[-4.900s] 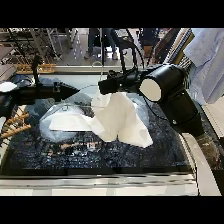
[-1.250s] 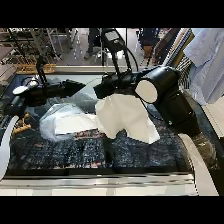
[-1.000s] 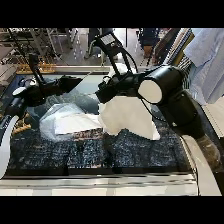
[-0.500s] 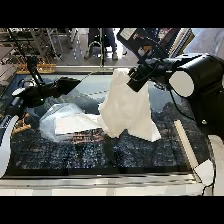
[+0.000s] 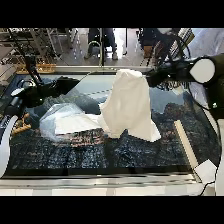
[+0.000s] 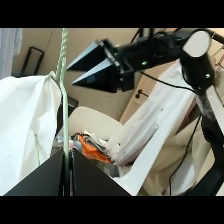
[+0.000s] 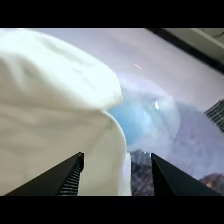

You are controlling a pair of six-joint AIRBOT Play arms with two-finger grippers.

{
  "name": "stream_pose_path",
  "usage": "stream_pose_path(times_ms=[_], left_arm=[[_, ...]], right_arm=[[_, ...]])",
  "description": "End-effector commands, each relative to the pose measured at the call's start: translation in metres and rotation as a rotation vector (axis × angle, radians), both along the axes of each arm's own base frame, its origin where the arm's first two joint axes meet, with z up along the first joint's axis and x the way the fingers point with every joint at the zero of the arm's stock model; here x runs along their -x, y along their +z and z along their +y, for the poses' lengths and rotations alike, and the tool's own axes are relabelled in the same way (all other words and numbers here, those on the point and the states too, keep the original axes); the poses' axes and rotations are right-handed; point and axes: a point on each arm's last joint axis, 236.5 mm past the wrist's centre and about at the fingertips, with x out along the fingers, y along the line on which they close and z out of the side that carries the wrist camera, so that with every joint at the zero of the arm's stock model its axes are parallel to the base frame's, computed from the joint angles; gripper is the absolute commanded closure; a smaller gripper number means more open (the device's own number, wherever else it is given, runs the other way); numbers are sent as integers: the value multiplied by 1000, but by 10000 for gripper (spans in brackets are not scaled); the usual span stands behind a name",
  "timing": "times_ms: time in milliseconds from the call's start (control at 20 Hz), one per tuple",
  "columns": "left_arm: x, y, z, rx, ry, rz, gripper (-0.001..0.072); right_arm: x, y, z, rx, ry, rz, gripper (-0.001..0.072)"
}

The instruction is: Fold the clothes and pants, and hang the long-sleeved shirts on hangers.

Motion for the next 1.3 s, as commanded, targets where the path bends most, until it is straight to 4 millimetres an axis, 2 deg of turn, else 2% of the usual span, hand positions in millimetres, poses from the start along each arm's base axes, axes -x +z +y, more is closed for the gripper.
stream_pose_path(times_ms=[0,200,300,350,400,500,550,650,850,950,1000,1050,1100,1150,1250], left_arm=[[-3,0,7,0,15,0,690],[-4,0,10,0,20,0,690],[-4,0,10,0,20,0,691],[-4,0,10,0,20,0,690],[-4,0,10,0,21,0,690],[-4,0,9,0,20,0,691],[-4,0,9,0,21,0,690],[-6,0,9,-1,29,3,691],[-16,3,9,15,72,1,691],[-15,8,7,36,71,-12,691],[-15,8,6,33,68,-12,690],[-14,6,5,26,66,-10,690],[-14,3,4,18,63,-9,691],[-14,2,3,12,61,-8,690],[-11,0,1,6,50,-10,690]], right_arm=[[17,-45,-2,-215,16,219,207],[-6,-97,25,-308,39,230,208],[-22,-108,41,-358,61,209,219],[-29,-112,48,-372,70,196,253],[-36,-116,53,-367,74,177,339],[-46,-119,62,-360,73,146,678],[-42,-117,66,-354,84,149,695],[-16,-112,76,-307,139,194,697],[48,-100,77,-196,183,318,697],[61,-99,80,-202,189,354,674],[61,-93,83,-216,187,345,458],[57,-83,84,-249,162,328,334],[48,-66,86,-297,122,288,330],[35,-45,87,-351,83,220,287],[-4,-9,81,-476,-31,47,284]])
